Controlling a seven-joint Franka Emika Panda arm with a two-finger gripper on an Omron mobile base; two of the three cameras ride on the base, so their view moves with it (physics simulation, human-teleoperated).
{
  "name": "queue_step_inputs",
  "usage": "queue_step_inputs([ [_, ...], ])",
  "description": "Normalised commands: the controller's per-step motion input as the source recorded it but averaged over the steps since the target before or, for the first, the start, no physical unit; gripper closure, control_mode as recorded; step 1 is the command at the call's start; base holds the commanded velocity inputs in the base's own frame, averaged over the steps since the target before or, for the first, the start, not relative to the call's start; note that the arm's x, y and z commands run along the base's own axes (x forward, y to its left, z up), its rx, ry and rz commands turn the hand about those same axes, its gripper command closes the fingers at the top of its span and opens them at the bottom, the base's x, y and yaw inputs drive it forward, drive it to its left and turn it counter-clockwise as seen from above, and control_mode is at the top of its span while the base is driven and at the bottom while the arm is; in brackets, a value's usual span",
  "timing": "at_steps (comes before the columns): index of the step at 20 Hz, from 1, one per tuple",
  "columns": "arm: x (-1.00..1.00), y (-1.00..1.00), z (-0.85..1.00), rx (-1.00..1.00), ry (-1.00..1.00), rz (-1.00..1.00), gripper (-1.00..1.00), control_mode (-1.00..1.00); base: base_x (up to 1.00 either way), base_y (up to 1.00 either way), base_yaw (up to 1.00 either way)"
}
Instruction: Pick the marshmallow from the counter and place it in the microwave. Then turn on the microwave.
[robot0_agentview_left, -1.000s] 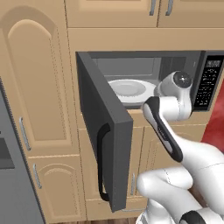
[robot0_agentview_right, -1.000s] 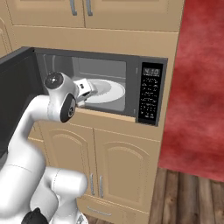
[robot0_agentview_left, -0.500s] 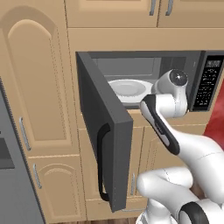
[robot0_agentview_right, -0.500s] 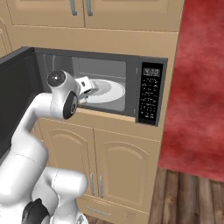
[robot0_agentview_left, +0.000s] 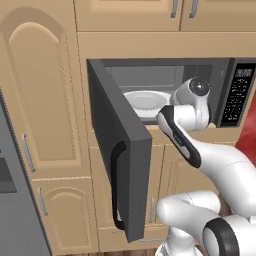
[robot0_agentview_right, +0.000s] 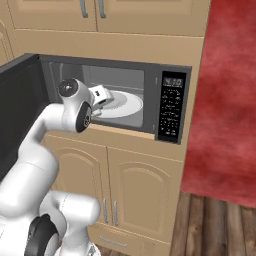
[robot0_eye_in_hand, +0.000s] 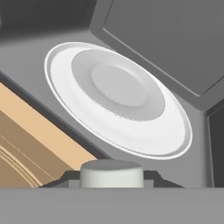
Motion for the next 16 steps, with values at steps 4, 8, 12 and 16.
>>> queue_step_inputs([
  [4,0.26,0.03,0.00,0.00,-0.01,0.00,1.00,-1.00,0.00,0.00,0.00],
  [8,0.24,0.04,0.01,0.00,0.00,0.00,1.00,-1.00,0.00,0.00,0.00],
  [12,0.22,0.03,0.03,0.00,0.00,0.00,1.00,-1.00,0.00,0.00,0.00],
  [16,0.21,0.03,0.01,0.00,0.00,0.00,1.00,-1.00,0.00,0.00,0.00],
])
